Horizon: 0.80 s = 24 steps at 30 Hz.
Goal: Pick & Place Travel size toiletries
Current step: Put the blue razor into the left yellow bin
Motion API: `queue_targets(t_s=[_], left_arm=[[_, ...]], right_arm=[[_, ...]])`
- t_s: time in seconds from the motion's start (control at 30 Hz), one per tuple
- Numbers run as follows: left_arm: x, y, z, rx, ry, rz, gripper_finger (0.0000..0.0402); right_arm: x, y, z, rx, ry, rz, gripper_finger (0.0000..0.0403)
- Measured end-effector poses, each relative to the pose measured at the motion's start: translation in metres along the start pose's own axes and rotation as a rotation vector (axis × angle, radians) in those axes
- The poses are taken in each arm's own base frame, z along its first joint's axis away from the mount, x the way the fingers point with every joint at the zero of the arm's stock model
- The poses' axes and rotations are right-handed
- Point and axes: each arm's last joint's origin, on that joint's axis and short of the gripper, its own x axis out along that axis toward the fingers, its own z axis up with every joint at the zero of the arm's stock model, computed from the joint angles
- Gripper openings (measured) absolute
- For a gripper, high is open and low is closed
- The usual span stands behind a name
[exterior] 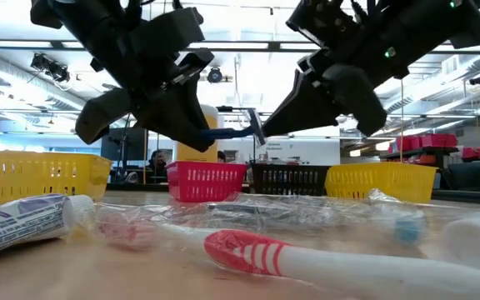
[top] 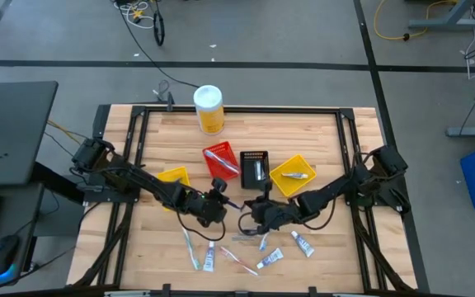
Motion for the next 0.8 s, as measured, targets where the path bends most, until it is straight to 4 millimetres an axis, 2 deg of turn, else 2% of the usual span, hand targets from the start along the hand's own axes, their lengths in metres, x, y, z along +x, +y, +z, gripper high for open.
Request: queue_targets(t_s=[0.23,0.43,0.8], left_arm=[[-0.0001,-0.0004,-0.0006,-0.023,0.006,-0.003,0.0044],[0.0008,0.0011,-0.0019,-0.016,0.02,0.013,0.0044],[0.0016,0.0024,-0.0029,-0.027,0.025,0.013,0.0044]], right_arm=[[-0.0043,0.0018,0.0014,0.0,-0.003,-0.032,0.0003],[-0.0052,0.005,0.002,0.037,-0.014,0.044,0.0002],[-0.0038,0.0039,0.0018,0.043,-0.014,0.072,0.0002]])
